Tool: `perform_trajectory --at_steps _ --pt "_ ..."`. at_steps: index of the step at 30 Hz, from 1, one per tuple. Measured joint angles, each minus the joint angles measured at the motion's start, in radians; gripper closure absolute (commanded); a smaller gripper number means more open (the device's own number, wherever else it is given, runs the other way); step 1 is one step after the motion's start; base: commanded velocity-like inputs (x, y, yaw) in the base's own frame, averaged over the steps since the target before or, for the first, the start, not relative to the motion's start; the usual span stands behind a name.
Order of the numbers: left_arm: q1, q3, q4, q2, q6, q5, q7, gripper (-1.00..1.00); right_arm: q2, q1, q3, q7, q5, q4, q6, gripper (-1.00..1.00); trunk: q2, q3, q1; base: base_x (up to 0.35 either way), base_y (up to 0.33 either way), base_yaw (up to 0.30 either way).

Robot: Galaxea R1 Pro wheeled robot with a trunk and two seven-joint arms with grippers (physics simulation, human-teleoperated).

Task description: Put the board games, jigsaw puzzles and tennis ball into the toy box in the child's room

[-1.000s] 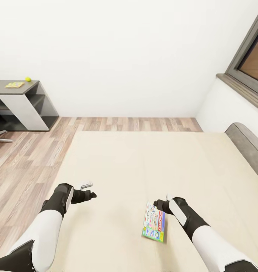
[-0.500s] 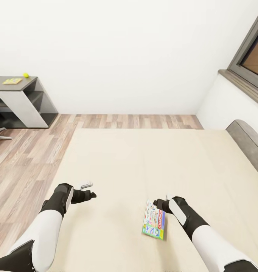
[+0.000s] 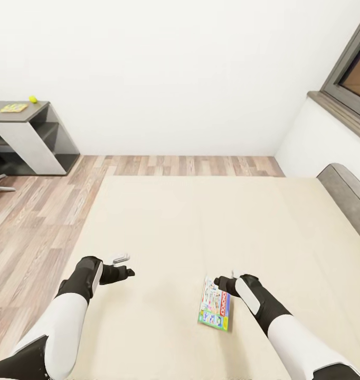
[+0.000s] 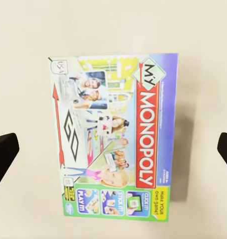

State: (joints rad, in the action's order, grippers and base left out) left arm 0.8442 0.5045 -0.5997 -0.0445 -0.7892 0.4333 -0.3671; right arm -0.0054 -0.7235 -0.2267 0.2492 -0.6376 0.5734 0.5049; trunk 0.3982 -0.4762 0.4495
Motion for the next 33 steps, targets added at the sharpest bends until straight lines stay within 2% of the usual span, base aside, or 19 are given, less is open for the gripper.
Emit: perform_trajectory --at_steps 33 --pt "0.0 0.0 0.0 -0.004 0.022 0.001 0.001 -1.0 0.0 0.0 0.0 0.0 0.0 0.0 -0.002 -1.0 0.0 -0.055 0.0 0.0 0.0 0.0"
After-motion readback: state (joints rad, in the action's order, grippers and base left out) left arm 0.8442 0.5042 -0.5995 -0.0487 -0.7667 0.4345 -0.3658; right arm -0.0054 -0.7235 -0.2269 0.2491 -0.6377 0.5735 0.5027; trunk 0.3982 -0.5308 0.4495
